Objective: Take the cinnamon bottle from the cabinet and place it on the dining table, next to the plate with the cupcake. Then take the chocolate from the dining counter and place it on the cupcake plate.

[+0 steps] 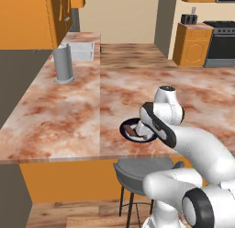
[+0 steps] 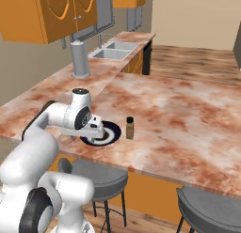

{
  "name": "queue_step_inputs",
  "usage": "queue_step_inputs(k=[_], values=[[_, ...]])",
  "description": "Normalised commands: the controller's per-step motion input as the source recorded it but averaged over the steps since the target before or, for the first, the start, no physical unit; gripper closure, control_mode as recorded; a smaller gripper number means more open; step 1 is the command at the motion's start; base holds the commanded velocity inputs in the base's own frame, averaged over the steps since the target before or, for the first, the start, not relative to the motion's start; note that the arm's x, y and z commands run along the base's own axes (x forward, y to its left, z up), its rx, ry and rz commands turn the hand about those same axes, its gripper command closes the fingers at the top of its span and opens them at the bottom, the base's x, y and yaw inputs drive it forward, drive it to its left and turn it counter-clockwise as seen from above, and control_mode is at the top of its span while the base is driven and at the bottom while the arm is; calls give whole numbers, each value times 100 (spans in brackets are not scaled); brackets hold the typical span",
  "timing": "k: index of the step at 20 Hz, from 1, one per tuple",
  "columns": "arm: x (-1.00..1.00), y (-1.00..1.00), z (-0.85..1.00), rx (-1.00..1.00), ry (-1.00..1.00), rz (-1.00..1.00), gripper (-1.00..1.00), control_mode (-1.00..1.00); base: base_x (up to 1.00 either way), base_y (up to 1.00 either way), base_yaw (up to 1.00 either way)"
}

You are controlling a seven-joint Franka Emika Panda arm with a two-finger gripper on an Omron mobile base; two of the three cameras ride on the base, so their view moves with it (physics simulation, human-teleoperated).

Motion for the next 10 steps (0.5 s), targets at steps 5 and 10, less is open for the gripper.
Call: queue_step_inputs(k=[5, 10], values=[[-92, -10, 19, -5, -14, 0, -100, -100, 0, 0, 0], [-89, -14, 13, -6, -22, 0, -100, -100, 0, 0, 0]])
